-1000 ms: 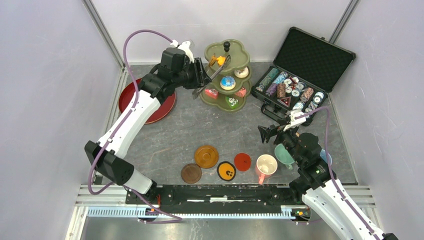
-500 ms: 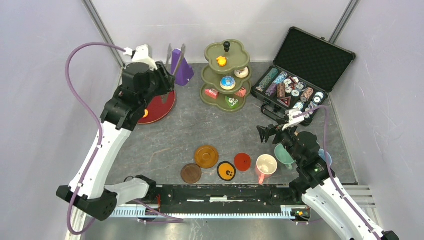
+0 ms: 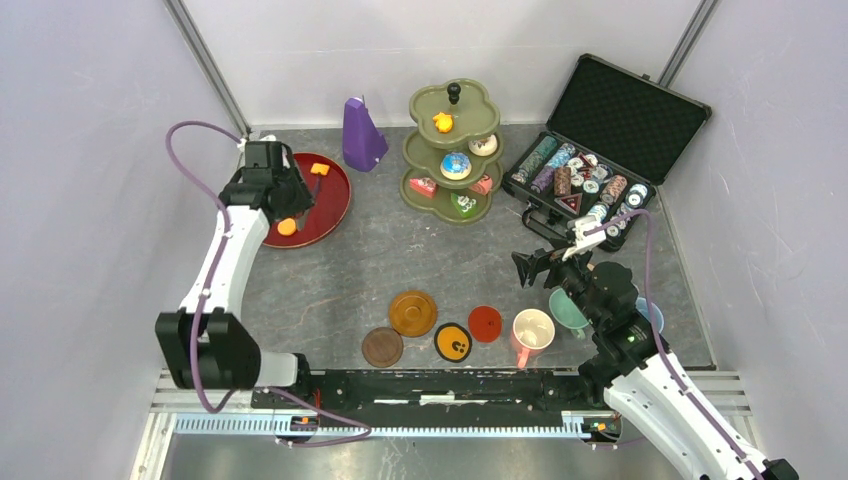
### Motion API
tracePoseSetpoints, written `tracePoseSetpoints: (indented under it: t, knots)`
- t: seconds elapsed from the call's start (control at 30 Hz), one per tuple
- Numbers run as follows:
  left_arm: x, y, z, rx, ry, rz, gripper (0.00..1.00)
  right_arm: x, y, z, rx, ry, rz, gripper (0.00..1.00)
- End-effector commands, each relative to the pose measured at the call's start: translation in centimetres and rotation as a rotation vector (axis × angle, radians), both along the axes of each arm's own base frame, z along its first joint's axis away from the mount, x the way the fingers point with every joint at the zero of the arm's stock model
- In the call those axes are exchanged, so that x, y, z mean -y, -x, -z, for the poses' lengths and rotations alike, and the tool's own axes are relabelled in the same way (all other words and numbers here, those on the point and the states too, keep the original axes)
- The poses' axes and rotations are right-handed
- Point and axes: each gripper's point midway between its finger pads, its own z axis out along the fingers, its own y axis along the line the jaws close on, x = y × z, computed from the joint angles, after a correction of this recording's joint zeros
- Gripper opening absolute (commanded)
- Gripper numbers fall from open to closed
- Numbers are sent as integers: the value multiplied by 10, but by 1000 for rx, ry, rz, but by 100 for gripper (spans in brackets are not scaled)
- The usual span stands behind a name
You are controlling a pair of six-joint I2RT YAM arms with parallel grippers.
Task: Serve the afternoon tea
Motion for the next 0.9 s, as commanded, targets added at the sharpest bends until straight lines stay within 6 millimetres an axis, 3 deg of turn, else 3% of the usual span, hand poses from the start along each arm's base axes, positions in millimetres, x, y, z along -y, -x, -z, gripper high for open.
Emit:
tracePoseSetpoints:
  t: [0.0, 0.3, 0.63, 0.87]
  knots:
    - [6, -28, -1, 20, -43, 138, 51, 2, -2, -18, 60, -22, 12, 98]
    - [-2, -55, 42, -129, -117, 211, 52, -1, 1, -16, 66, -35, -10, 98]
    - [-26, -83, 51, -182, -57, 286, 54, -3, -1, -26, 80, 20, -38, 98]
    - [-30, -94, 69, -217, 53, 357, 55, -10, -2, -28, 68, 3, -59, 98]
